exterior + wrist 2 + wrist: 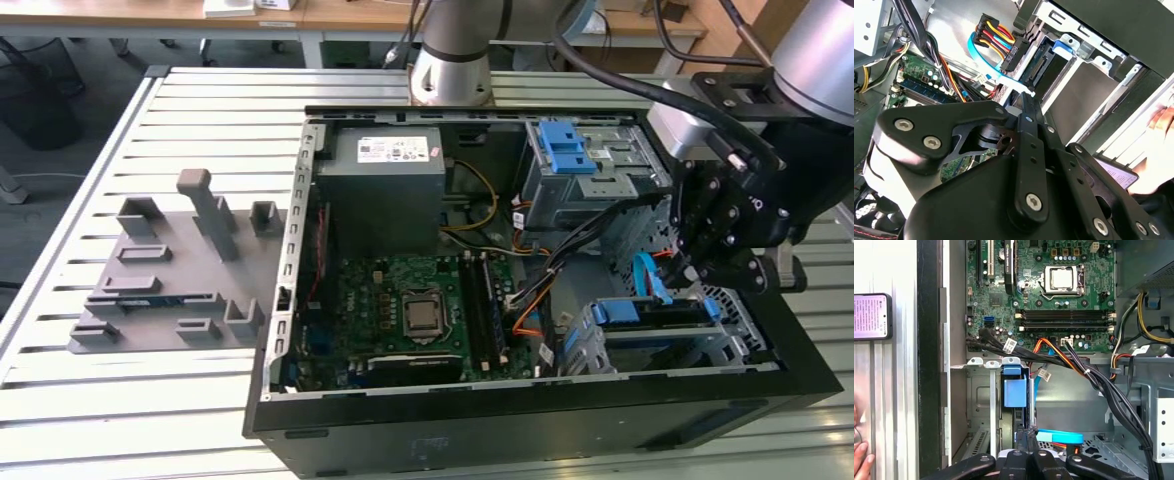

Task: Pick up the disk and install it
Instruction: 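Insert the second disk wire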

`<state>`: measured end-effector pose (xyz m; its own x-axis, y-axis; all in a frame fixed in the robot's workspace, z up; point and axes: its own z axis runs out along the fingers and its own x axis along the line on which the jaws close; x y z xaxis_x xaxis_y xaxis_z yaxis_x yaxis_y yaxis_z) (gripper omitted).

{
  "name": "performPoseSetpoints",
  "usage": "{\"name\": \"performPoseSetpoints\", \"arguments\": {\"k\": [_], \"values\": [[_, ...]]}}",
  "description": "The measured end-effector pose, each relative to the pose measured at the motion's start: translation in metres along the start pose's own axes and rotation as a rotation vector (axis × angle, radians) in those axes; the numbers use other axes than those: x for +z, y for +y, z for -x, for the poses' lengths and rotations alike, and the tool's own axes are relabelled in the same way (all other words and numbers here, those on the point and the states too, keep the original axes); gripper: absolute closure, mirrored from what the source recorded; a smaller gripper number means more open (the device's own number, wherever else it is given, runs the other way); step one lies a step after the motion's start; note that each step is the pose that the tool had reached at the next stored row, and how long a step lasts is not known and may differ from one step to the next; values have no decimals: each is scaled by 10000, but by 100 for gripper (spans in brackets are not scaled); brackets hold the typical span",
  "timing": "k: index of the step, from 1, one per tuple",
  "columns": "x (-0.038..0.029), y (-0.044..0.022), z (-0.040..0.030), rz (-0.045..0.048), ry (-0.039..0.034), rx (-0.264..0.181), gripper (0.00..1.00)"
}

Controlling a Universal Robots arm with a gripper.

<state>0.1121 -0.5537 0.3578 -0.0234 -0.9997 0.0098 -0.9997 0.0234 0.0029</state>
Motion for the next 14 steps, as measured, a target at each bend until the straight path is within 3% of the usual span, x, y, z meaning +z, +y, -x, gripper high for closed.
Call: {"name": "performPoseSetpoints", "arguments": {"k": [14], "values": [[-22, 0, 0, 0, 0, 0, 89]]}}
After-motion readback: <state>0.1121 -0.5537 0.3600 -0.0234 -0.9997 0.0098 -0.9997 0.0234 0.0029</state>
